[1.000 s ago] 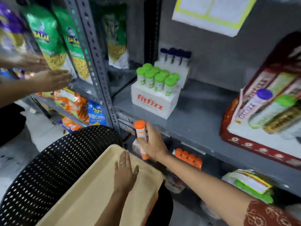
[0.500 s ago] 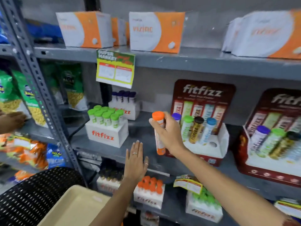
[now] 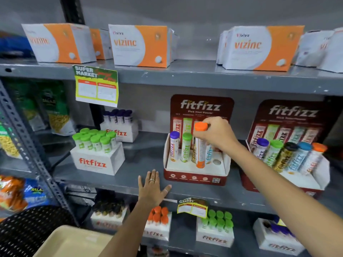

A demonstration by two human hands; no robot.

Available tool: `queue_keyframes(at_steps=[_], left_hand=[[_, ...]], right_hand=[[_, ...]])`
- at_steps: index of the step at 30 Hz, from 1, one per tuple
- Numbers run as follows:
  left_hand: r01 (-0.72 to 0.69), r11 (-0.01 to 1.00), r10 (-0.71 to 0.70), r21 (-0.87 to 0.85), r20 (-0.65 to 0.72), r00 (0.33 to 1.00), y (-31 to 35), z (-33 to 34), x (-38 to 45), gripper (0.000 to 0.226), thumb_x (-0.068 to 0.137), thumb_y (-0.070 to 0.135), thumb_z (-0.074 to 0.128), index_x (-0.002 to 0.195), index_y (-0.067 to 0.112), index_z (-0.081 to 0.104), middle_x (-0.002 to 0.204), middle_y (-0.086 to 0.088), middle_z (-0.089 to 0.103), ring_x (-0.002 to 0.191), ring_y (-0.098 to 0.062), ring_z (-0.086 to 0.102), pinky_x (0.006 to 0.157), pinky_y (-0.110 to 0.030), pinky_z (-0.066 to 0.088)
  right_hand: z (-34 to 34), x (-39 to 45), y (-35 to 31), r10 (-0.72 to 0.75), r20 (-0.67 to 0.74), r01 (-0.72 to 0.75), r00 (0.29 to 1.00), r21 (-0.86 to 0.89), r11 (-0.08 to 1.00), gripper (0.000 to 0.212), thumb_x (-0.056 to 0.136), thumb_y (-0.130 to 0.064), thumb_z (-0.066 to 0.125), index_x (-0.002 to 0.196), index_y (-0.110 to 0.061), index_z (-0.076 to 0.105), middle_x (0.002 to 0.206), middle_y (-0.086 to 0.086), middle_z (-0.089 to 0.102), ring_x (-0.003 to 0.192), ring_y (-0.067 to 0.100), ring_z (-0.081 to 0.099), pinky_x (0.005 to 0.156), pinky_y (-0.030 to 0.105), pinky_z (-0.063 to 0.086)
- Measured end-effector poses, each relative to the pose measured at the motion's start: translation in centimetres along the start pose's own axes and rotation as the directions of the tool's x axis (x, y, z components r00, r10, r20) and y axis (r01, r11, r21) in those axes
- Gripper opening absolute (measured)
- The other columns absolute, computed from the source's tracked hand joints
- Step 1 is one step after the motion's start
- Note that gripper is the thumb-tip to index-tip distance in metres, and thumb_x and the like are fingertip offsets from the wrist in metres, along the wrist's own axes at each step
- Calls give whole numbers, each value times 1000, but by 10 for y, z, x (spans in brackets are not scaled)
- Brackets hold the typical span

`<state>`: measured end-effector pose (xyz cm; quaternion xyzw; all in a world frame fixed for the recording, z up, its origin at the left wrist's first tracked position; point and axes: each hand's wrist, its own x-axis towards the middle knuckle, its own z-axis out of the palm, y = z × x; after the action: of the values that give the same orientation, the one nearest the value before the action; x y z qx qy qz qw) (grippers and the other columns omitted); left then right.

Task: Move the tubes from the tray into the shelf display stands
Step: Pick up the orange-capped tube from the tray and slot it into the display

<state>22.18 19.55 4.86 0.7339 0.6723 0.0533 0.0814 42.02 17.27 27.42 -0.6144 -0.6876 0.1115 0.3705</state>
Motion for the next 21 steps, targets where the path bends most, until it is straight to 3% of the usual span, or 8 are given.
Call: queue_keyframes(at_steps=[2, 5, 11, 12, 14, 16, 21], left_hand=[[-1, 1000, 1, -5, 12, 1000, 0, 0, 1, 80, 92, 64, 23, 149, 12, 3, 159, -5, 2, 146, -22, -2, 115, -53, -7], [-2, 1000, 2, -6, 9, 1000, 0, 0, 1, 79, 92, 64, 23, 149, 12, 3, 159, -5, 2, 146, -22, -2, 115, -53, -6], [-5, 1000, 6, -10, 12, 1000, 1, 0, 2, 79, 92, 64, 23, 149, 13, 3, 159, -5, 1, 146, -23, -2, 115, -52, -6], [-4, 1000, 4, -7, 13, 1000, 1, 0, 3, 79, 92, 64, 23, 149, 13, 3, 159, -5, 1, 146, -23, -2, 115, -52, -6], [-1, 1000, 1, -2, 13, 1000, 1, 1, 4, 78, 92, 64, 22, 149, 14, 2, 159, -5, 1, 146, -23, -3, 115, -52, -5], [-1, 1000, 1, -2, 12, 1000, 0, 3, 5, 79, 91, 65, 22, 149, 14, 2, 159, -5, 1, 146, -23, -2, 115, -52, -5], [-3, 1000, 3, -2, 1, 1000, -2, 6, 6, 79, 91, 66, 22, 149, 15, 4, 159, -4, 2, 146, -24, -1, 115, -53, -5]], right_hand=[[-8, 1, 1, 60, 67, -55, 996, -68, 996, 21, 69, -21, 73, 56, -13, 60, 46, -4, 56, 28, -2, 50, 29, 8, 37], [-19, 4, 2, 151, 179, -115, 972, -195, 974, 20, 70, -22, 74, 60, -13, 60, 56, 3, 67, 31, 4, 57, 35, 16, 46], [-30, 9, -1, 219, 296, -114, 930, -337, 935, 22, 67, -2, 73, 56, -15, 60, 60, 1, 63, 37, 7, 58, 30, 11, 39], [-31, 10, -1, 232, 299, -113, 926, -369, 923, 18, 68, 0, 72, 60, -13, 63, 65, 3, 66, 44, 10, 62, 34, 13, 44], [-31, 12, 1, 261, 301, -120, 917, -418, 901, 15, 69, 8, 69, 77, -4, 70, 84, 11, 72, 65, 20, 70, 56, 27, 61], [-30, 15, 5, 287, 298, -142, 910, -426, 894, 24, 68, 14, 66, 89, 2, 69, 95, 16, 72, 81, 25, 71, 77, 39, 61], [-28, 16, 9, 307, 288, -189, 907, -373, 908, 21, 70, 5, 75, 90, 4, 68, 97, 20, 71, 82, 28, 72, 76, 41, 61]])
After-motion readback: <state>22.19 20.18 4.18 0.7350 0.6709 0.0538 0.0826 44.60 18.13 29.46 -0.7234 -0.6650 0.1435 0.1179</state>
